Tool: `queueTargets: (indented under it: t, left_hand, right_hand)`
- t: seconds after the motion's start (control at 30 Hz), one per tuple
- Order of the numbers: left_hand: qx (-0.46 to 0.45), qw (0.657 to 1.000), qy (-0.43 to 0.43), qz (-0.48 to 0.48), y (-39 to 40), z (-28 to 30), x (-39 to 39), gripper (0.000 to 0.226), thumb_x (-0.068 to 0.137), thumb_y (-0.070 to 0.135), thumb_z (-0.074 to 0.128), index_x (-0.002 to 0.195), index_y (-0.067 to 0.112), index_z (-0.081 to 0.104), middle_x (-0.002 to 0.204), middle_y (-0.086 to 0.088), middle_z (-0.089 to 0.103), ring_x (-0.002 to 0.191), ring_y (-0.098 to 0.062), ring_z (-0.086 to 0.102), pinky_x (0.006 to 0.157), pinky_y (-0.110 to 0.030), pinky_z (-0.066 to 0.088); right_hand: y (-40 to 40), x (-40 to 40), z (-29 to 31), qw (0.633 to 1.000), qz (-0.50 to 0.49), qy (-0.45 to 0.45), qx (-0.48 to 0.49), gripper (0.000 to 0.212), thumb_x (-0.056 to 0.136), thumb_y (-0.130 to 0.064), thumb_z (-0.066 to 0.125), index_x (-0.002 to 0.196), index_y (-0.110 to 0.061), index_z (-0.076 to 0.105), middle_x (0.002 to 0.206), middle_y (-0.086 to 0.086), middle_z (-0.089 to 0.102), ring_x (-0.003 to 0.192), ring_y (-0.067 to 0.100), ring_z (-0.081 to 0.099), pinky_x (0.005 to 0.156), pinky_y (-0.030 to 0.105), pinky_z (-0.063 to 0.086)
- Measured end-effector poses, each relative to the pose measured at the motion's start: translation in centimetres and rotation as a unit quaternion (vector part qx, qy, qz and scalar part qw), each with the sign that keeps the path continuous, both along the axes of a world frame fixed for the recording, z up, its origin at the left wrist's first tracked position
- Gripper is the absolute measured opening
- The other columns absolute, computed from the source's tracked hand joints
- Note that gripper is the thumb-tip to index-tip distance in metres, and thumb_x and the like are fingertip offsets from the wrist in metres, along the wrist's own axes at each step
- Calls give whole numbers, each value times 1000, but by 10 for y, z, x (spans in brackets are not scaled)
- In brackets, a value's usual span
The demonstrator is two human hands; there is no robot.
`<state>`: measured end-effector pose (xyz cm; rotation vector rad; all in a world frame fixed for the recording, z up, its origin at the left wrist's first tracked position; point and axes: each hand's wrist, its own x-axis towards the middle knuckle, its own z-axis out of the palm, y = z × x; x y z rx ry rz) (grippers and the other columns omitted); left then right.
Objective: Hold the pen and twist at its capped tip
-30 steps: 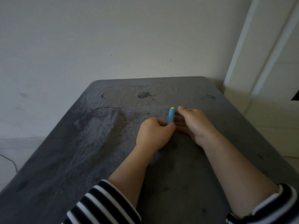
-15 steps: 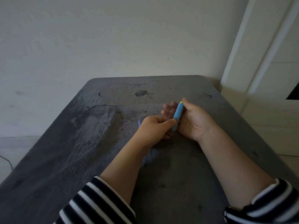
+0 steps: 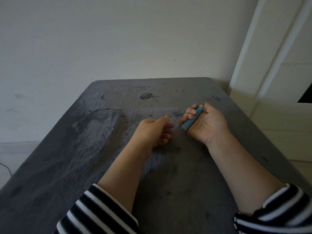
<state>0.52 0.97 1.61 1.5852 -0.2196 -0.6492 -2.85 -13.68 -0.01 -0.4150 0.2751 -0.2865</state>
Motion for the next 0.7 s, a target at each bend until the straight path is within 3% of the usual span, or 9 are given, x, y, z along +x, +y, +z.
queueTargets:
  t: [0.17,0.27,0.37,0.43,0.53,0.7]
  left_hand:
    - [13,1000,11,-14,-1,0,-2,35,92,31,46,76,7,65,64,-3,62,47,-8,51,41,-15,41]
    - [19,997,-70,41,2,-3,5,29,89,28,50,73,10,66,64,-3,62,46,-10,50,43,-18,42]
    - [130,959,-235,93,10,-8,13,20,83,30,58,70,17,66,69,-3,66,69,-20,63,70,-31,53]
    - [199,926,-302,112,16,-9,15,15,79,33,60,83,20,66,78,1,64,85,-21,63,78,-34,53]
    - [293,896,-321,95,22,-12,20,37,76,39,63,105,15,59,101,-3,62,99,-25,58,83,-38,51]
    - [390,863,-319,40,24,-13,23,42,77,38,65,107,10,53,112,-12,59,101,-31,56,84,-43,51]
  right_hand:
    - [1,-1,0,1000,9,-15,15,47,97,-38,21,60,-15,40,43,0,38,34,13,36,52,26,29]
    - [1,1,0,1000,3,-16,16,38,91,-27,27,57,-15,39,43,-1,37,32,13,36,49,25,30]
    - [2,3,0,999,-3,-24,21,27,76,-20,35,51,-13,42,42,0,37,31,14,36,45,18,36]
    - [2,2,1,999,-7,-28,17,17,68,-19,37,52,-14,40,41,0,37,31,14,36,47,21,33]
    - [1,2,0,1000,-10,-24,13,13,67,-18,37,55,-14,39,42,0,37,31,14,36,51,27,27]
    - [2,2,-1,1000,-7,-10,0,10,66,-18,37,57,-15,38,43,0,37,32,15,36,52,27,26]
